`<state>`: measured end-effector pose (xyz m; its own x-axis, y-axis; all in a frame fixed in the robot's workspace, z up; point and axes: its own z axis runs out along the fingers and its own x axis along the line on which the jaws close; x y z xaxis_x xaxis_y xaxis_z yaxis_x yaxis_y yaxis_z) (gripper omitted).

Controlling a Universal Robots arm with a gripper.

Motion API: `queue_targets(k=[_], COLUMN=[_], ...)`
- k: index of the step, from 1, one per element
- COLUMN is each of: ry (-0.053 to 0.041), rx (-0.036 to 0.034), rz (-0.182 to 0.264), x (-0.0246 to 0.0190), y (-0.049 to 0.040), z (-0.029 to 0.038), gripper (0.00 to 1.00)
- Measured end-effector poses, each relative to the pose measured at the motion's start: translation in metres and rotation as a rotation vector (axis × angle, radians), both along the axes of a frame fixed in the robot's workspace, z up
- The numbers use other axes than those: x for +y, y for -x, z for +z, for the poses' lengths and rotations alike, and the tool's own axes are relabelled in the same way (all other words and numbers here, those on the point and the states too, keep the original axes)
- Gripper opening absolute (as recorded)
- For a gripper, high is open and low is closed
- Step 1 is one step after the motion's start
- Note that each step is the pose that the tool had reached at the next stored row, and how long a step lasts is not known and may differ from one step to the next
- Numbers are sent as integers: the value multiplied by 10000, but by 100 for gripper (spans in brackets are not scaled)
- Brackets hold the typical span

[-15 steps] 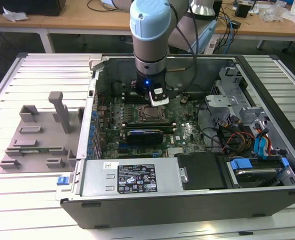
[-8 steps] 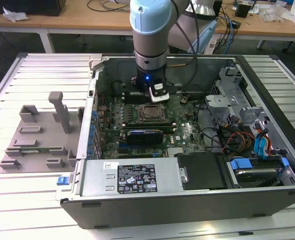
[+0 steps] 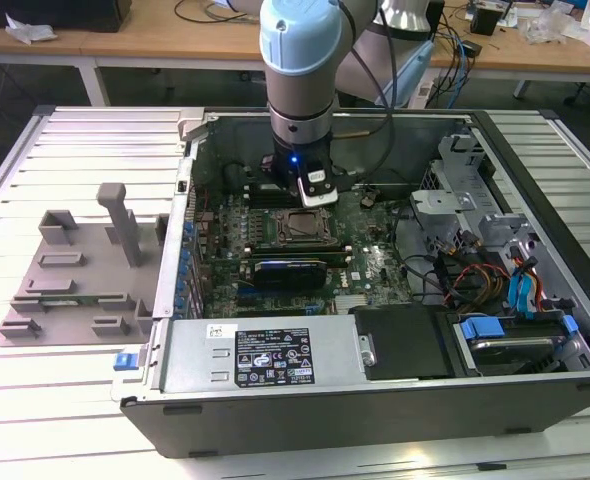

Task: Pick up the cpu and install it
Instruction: 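Install the first cpu locking lever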

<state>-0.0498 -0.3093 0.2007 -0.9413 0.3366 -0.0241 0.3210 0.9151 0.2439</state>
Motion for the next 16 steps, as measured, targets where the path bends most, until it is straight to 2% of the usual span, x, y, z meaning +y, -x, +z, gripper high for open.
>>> queue_targets(k=[4,7,9,12,13,14,16], ry=[1,1,-2,-3,-7,-5,1], rx=[0,-1,-2,-3,-7,-2,-2], rz=[1,-1,1,0,0,0,-1], x=[-16,-51,-50,-51,-50,-51,-51], y=[-1,0,-7,-44,-47,-48,-54], z=[-13,-20,-38,-27,-5,55,214], gripper=[11,11,11,11,11,11,11])
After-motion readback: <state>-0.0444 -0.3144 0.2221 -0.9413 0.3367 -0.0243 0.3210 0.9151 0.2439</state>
